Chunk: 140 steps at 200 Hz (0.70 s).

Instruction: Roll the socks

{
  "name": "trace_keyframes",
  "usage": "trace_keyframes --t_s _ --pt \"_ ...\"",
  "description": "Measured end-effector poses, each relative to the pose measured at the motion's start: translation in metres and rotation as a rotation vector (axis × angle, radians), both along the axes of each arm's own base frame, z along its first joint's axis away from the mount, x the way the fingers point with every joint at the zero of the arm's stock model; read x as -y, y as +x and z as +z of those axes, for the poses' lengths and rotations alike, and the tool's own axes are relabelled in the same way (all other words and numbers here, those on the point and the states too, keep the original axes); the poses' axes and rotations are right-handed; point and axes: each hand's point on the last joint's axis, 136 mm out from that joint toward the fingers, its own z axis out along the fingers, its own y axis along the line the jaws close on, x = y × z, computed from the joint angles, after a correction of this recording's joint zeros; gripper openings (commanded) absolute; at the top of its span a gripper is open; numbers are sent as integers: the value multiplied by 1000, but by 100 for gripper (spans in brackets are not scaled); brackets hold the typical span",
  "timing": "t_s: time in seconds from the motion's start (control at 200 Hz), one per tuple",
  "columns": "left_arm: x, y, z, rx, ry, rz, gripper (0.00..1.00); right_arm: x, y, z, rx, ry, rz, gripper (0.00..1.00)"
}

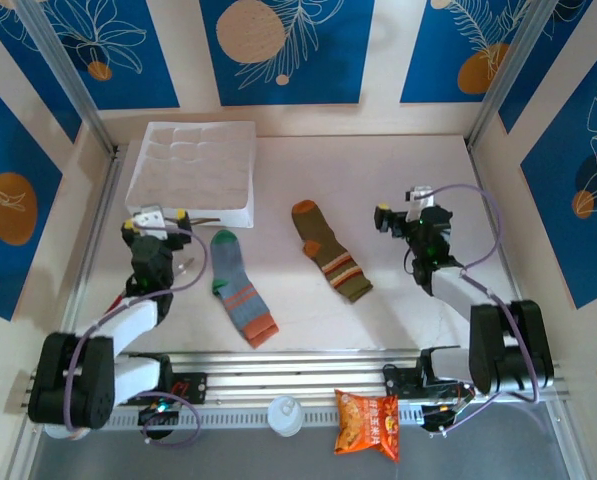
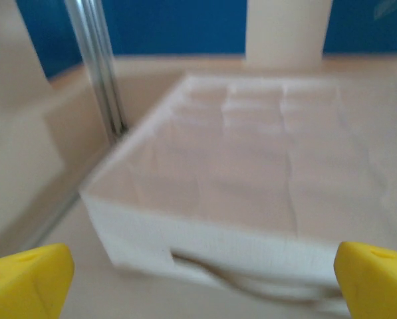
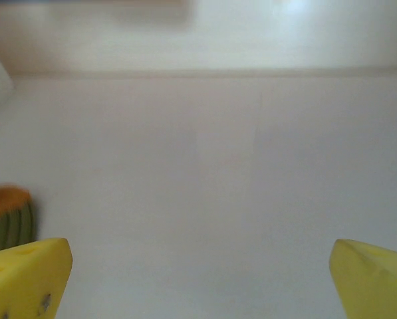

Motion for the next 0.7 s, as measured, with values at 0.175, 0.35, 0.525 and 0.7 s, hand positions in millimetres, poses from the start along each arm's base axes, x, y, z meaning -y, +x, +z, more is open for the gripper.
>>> trace_keyframes --t_s 0.175,0.35,0.525,0.7 --pt "8 11 108 73 -178 75 100 -28 16 163 238 -64 15 99" --pt "26 5 165 22 -621 25 100 -18 -2 294 298 278 11 100" --pt "109 2 58 -483 -857 -93 72 -100 -19 229 23 328 231 64" --pt "154 -75 -88 -1052 -924 -12 39 -256 -94 94 -423 188 678 37"
